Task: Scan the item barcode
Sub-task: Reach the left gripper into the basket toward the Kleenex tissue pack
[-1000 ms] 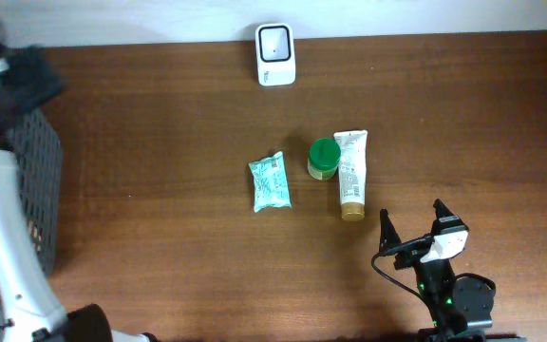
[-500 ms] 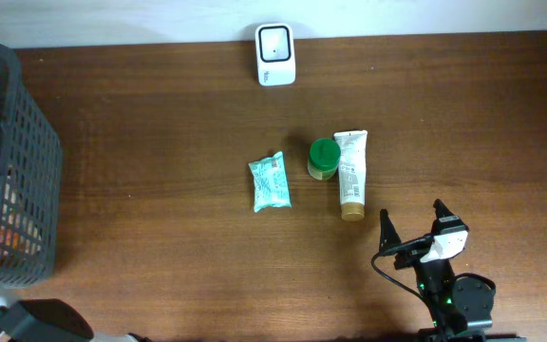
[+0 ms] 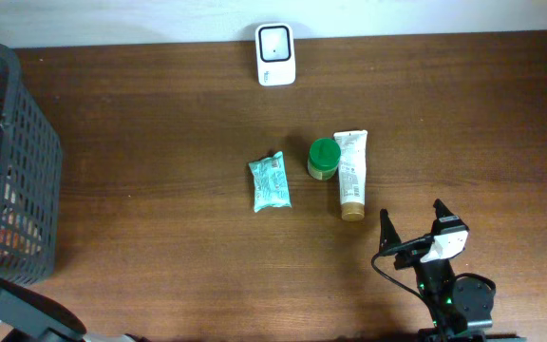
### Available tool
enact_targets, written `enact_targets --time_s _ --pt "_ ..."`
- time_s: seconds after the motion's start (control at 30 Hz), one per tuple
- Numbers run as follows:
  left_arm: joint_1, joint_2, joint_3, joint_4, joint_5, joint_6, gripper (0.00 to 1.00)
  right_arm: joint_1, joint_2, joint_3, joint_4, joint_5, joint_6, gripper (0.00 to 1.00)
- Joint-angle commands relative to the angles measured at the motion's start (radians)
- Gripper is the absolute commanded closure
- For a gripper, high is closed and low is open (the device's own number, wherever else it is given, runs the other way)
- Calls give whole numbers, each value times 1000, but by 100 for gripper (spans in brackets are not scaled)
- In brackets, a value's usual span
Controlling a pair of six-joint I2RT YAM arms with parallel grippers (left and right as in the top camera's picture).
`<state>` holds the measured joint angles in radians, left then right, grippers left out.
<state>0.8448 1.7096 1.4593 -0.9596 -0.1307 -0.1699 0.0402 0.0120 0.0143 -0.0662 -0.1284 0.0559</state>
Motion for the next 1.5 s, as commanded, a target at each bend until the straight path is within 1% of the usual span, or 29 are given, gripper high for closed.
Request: enact_targets --time_s 0.0,0.17,0.23,0.43,0.53,0.57,0.83,0.93,0.97,1.03,1.07,1.13,1.2,1.33,1.47 --pt "3 62 -10 4 14 98 7 7 -5 -8 -1 6 4 2" --pt "3 119 -10 8 13 120 7 7 -5 -8 -1 6 4 2" --pt "3 143 -10 25 15 163 6 7 -5 -8 -1 6 4 2" --pt "2 185 -10 57 24 165 5 7 -5 -8 -1 6 4 2" --pt "2 209 -10 70 100 243 5 7 -5 -8 -1 6 4 2" --pt "2 216 -10 72 110 251 6 7 -5 -8 -1 6 4 2" --pt "2 252 -10 84 114 251 6 7 -5 -8 -1 6 4 2" --pt "2 260 -10 85 117 251 12 7 -5 -8 -1 6 4 2" --pt "2 260 -10 85 117 251 16 7 -5 -8 -1 6 4 2" --pt "2 260 -10 82 117 251 35 7 -5 -8 -1 6 4 2" --pt "2 259 -10 79 117 251 41 7 -5 -8 -1 6 4 2" --pt "2 259 -9 76 117 250 48 7 -5 -8 -1 6 4 2" --pt "2 259 -8 76 117 250 49 7 -5 -8 -1 6 4 2" --pt "2 259 13 58 121 246 55 7 -5 -8 -1 6 4 1" --pt "2 259 73 23 200 245 56 7 -5 -8 -1 6 4 2"
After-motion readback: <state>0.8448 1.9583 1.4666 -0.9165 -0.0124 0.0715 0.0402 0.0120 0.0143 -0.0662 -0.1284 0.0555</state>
